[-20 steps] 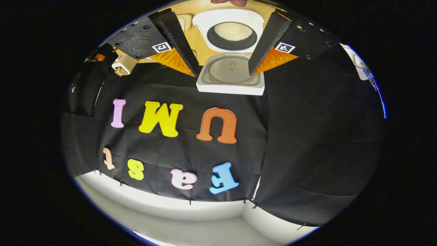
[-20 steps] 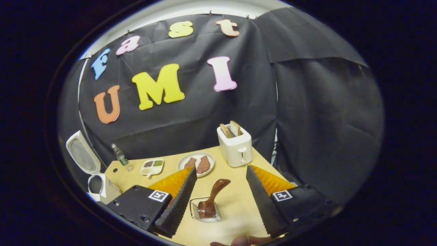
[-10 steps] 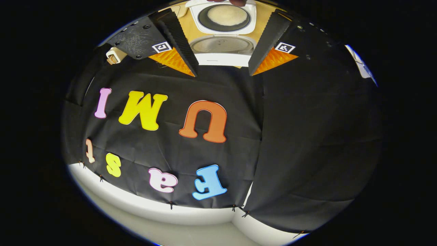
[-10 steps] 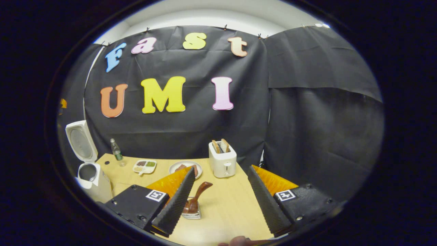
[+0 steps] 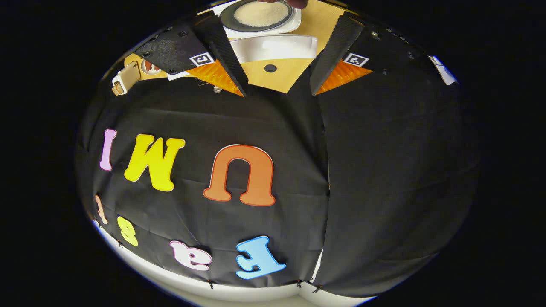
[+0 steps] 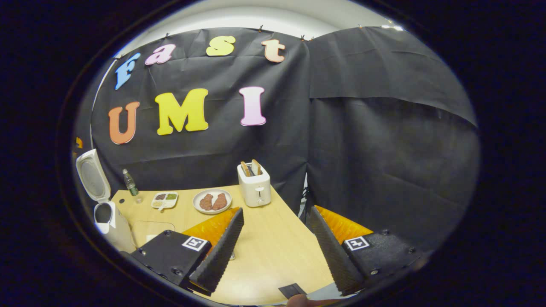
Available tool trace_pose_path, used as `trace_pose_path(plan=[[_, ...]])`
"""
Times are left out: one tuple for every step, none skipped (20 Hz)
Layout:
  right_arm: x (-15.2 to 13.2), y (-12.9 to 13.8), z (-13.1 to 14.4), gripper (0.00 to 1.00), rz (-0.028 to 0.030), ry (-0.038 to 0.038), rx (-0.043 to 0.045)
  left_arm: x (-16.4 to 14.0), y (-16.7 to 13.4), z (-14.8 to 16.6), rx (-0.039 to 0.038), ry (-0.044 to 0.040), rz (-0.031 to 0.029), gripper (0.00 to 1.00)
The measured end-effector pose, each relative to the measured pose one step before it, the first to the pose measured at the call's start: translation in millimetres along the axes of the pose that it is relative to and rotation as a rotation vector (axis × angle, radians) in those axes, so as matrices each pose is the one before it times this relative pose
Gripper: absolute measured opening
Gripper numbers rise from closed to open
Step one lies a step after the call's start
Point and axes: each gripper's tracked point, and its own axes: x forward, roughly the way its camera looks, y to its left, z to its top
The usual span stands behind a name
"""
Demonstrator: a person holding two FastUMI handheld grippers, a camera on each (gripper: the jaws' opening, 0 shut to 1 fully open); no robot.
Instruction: Close the left gripper, press the button to open the rice cooker; take a wooden spoon from the chopstick holder with the right hand, scoop a spoonful of rice and pour it into the rice cooker, then put the wooden spoon back into the chopstick holder.
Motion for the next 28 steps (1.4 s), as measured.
trace_pose_path(plan=[[-1.5, 2.67, 1.02, 0.96, 0.00217, -0.00003, 0.00029, 2.67, -1.84, -6.56, 0.01709, 0.01793, -0.00645, 0.94], [-1.15, 4.11, 0.65, 1.0, 0.00701, -0.00296, -0.00512, -0.06, -0.81, -7.36, 0.02039, 0.02097, -0.00455, 0.95], [-0.87, 4.91, 2.25, 1.0, 0.00692, -0.00474, -0.0096, 0.32, 0.12, -6.15, 0.02212, 0.01512, -0.00197, 0.94], [0.45, 4.17, 4.46, 1.0, 0.00775, -0.01568, -0.01182, 0.78, 0.42, -5.61, 0.01378, 0.00805, -0.00028, 0.94], [-0.8, 5.46, 5.62, 0.97, 0.01201, -0.01479, -0.01093, -0.16, 0.18, 4.81, -0.00571, -0.01615, -0.00316, 0.96], [-1.15, 5.47, 3.93, 1.0, 0.01322, -0.01281, -0.0094, -2.2, 0.49, -1.1, -0.01222, 0.0135, -0.00206, 0.97], [-1.54, 5.84, 4.6, 0.97, 0.0131, -0.01291, -0.00486, -4.01, 2.08, -2.44, -0.01937, -0.00109, -0.00249, 0.96], [0.92, 5.0, 4.34, 0.97, 0.01438, -0.01271, -0.00165, -3.46, -0.39, -3.63, -0.02608, 0.00653, -0.00831, 0.96], [-0.57, 5.22, 4.34, 0.97, 0.0156, -0.01065, -0.00036, -6.12, -0.02, -1.63, -0.00603, -0.00666, -0.00348, 0.96], [0.34, 4.24, 3.13, 0.97, 0.01288, -0.00983, -0.00038, -5.31, -0.46, -3.29, 0.00443, -0.00243, -0.00163, 0.97], [-0.21, 4.64, 3.1, 0.97, 0.01414, -0.00605, -0.00336, -4.1, -1.51, -4.62, 0.00453, -0.0046, -0.00403, 0.97], [0.89, 3.84, 1.92, 1.0, 0.01499, -0.00488, -0.00537, -4.84, -0.82, -2.85, 0.00032, -0.00313, -0.00409, 0.97], [0.27, 4.65, 3.95, 1.0, 0.01471, -0.00701, -0.00429, -5.3, -1.24, -3.62, -0.00528, -0.00016, -0.00757, 0.97], [1.71, 4.46, 2.7, 0.97, 0.01479, -0.00534, -0.00509, -4.76, -2.23, -4.37, -0.00427, 0.003, -0.01332, 0.97], [0.94, 4.13, 1.55, 1.0, 0.01376, -0.00096, -0.00628, -4.8, -4.11, -6.3, -0.00183, 0.0102, -0.01374, 0.97], [0.44, 4.08, 1.29, 0.97, 0.01436, -0.00442, -0.00372, -3.25, -4.1, -9.96, -0.00397, 0.02139, -0.01587, 0.97], [0.09, 4.72, 1.68, 1.0, 0.01356, -0.00224, -0.00395, -4.26, -6.7, -12.81, -0.01191, 0.03358, -0.02235, 0.97], [-1.35, 3.43, -0.14, 1.0, 0.01253, -0.00175, -0.00425, -4.02, -5.73, -14.99, -0.01248, 0.03511, -0.0139, 0.97], [-1.66, 2.79, 0.0, 0.97, 0.01021, -0.00086, -0.00386, -2.67, -2.06, -14.77, -0.0069, 0.02282, -0.00156, 0.96], [-1.59, 1.62, -0.08, 1.0, 0.00813, -0.0026, -0.00348, -3.8, -0.1, -12.9, -0.00569, 0.0101, 0.00613, 0.96], [-2.12, 1.5, -0.24, 1.0, 0.00593, -0.00018, -0.00457, -4.89, 1.37, -12.55, -0.00529, 0.00607, 0.01037, 0.95], [-2.55, 1.22, -2.13, 1.0, 0.00762, 0.0023, -0.00465, -6.17, 1.85, -11.35, 0.00718, 0.00459, 0.01461, 0.95], [-1.31, 1.27, -2.45, 0.97, 0.00713, 0.00508, -0.00609, -5.74, 1.09, -10.1, 0.01218, -0.00187, 0.01204, 0.95], [-0.33, 1.6, -2.83, 0.97, 0.00768, 0.00661, -0.00468, -6.3, 0.81, -8.42, 0.00864, -0.00515, 0.00984, 0.95], [-0.28, 2.05, -2.44, 0.97, 0.00729, 0.00723, -0.0015, -3.04, -0.96, -6.71, -0.00187, -0.00096, 0.00024, 0.95], [-0.38, 2.72, -3.41, 0.97, 0.00839, 0.00865, 0.00339, -4.5, -1.01, -7.28, -0.01104, 0.00165, -0.00091, 0.95], [-0.43, 3.35, -2.83, 0.97, 0.00882, 0.00695, 0.00732, -3.46, -0.25, -8.12, -0.01382, 0.00556, -0.00014, 0.94], [0.51, 2.41, -1.71, 0.97, 0.00848, 0.00407, 0.00699, -1.39, -0.3, -6.41, 0.0004, 0.00477, 0.00133, 0.93]])
